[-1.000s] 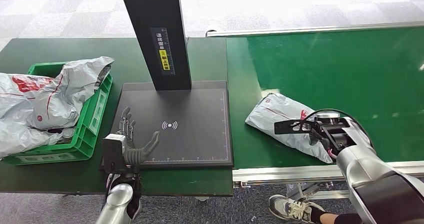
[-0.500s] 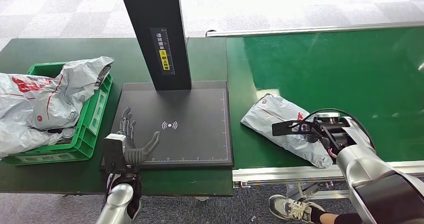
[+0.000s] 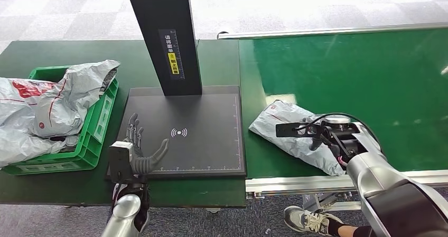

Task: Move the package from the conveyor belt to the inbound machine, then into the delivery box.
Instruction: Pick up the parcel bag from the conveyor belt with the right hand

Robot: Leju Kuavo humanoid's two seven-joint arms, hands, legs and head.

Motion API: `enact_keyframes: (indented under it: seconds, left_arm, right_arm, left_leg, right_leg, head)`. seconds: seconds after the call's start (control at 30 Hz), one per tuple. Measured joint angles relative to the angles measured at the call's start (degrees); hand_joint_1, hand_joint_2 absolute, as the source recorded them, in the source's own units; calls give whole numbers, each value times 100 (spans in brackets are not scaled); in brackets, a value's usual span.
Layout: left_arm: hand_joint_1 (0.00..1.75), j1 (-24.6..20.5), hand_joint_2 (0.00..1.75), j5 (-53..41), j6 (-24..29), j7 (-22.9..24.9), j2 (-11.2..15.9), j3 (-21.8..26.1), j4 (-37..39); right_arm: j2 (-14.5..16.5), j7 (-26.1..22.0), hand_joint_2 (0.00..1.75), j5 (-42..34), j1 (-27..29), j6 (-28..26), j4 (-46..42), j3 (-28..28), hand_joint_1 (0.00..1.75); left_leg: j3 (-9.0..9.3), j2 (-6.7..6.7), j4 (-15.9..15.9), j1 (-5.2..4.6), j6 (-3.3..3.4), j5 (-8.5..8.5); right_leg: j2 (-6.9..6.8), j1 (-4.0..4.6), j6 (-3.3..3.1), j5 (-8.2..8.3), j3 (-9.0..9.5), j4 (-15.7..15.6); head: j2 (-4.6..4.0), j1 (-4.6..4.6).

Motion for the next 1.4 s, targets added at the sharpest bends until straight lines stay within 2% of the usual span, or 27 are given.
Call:
enact_keyframes:
  seconds: [0.13, 0.2, 0.27, 0.33, 0.43, 0.67, 0.93, 0.97, 1.1, 1.4]
  left_arm:
    - [0, 54, 175, 1, -7, 1, 3, 19, -116]
    - [0, 86, 175, 2, -9, 4, 5, 33, -172]
    - [0, 105, 175, 2, -2, 17, 7, 46, -207]
    - [0, 115, 175, 1, 13, 31, 6, 57, -215]
    - [0, 119, 175, 1, 56, 23, 5, 64, -203]
    - [0, 119, 175, 40, 110, -46, 13, 84, -115]
    - [0, -28, 175, 77, 67, -39, -4, 99, 54]
    - [0, -84, 175, 74, 61, -25, -13, 102, 89]
    - [0, -265, 175, 57, 58, 20, -44, 107, 217]
    - [0, -331, 175, 23, 77, 43, -76, 120, 311]
  right_arm:
    - [183, 37, 175, -14, -15, -914, -60, 5, 0]
    - [281, 155, 175, 0, -26, -1091, -72, 5, 0]
    - [373, 386, 175, 129, -53, -745, -65, 49, 0]
    - [439, 556, 175, 321, -74, -5, -46, 172, 0]
    - [485, 499, 175, 453, -63, 718, -14, 378, 0]
    - [443, -34, 175, 517, -48, 1255, 20, 742, 0]
    - [240, -960, 175, 422, -56, 1869, 5, 1150, 0]
    - [217, -1060, 175, 395, -56, 1924, -10, 1208, 4]
    - [114, -1376, 175, 355, -48, 1991, -120, 1463, 175]
    - [-89, -1587, 175, 240, 22, 2004, -513, 2087, 175]
  left_leg:
    - [0, 0, 0, 0, 0, 0]
    - [1, 0, 0, 0, 0, 0]
    - [1, -1, 0, 1, 0, 0]
    - [1, -2, 0, 1, -1, 0]
    - [1, 0, 0, 0, -1, 0]
    - [2, -2, 0, 0, 0, 0]
    - [4, -2, 0, 0, 0, 0]
    - [4, -2, 0, 0, 0, 0]
    - [9, -2, 0, 0, 0, 0]
    - [8, -2, 0, 0, 0, 0]
  right_leg:
    - [1, 0, 0, 0, 0, 0]
    - [1, 0, 0, 0, -1, 0]
    - [0, 0, 0, -2, -1, 0]
    - [-1, 0, 1, -3, 0, 0]
    - [0, 0, 1, -3, -1, 0]
    - [1, -1, 1, -3, -1, -1]
    - [0, 0, 1, -3, 0, -1]
    - [0, -1, 1, -3, 2, -1]
    - [0, -1, 1, -3, 5, -1]
    - [-1, 0, 2, -4, 5, -1]
  head:
    - [0, 0]
    - [0, 0]
    - [0, 0]
    - [0, 0]
    - [1, 0]
    - [1, 0]
    - [1, 1]
    - [1, 1]
    - [0, 1]
    - [1, 1]
